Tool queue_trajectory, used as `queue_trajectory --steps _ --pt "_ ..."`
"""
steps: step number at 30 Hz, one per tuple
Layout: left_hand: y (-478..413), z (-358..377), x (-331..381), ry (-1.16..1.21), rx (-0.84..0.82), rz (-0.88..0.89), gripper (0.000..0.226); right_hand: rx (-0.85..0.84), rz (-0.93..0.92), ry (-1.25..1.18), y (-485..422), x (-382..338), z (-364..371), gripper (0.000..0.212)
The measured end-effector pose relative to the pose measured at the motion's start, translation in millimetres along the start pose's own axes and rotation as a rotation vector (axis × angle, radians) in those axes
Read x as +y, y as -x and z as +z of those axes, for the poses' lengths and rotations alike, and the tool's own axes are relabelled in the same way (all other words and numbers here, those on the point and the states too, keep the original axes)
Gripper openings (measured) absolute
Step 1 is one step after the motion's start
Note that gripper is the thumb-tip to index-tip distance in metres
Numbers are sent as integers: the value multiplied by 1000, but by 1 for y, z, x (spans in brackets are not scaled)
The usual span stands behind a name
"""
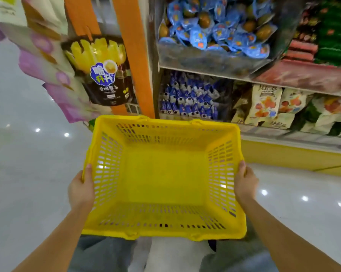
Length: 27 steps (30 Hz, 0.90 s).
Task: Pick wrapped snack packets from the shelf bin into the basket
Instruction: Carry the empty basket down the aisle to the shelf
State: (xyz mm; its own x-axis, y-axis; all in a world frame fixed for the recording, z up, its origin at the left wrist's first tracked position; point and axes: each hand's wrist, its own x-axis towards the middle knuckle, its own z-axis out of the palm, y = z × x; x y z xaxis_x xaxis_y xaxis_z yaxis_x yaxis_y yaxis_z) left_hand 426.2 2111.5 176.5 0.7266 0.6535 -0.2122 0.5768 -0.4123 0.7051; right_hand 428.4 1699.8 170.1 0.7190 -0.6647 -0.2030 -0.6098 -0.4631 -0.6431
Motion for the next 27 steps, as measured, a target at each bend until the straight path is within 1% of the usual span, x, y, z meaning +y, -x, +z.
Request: queue_trajectory --steps 4,9,12,15,22,27 --pt "-17 48 -40 -11 -24 3 51 30 6 11 -18 35 42 48" --pt "-26 105 -83 27 -33 5 51 24 -36 61 -40 79 80 51" --pt "-31 136 -108 51 -29 22 49 25 -47 48 -51 100 100 51" --pt "-35 161 -134 41 -40 19 49 1 -56 78 -59 120 120 53" --pt "-37 203 -183 -35 -107 15 50 -104 -95 190 -73 165 154 54" --pt "-36 213 -189 -100 -168 78 47 -163 -125 223 -79 191 161 51"
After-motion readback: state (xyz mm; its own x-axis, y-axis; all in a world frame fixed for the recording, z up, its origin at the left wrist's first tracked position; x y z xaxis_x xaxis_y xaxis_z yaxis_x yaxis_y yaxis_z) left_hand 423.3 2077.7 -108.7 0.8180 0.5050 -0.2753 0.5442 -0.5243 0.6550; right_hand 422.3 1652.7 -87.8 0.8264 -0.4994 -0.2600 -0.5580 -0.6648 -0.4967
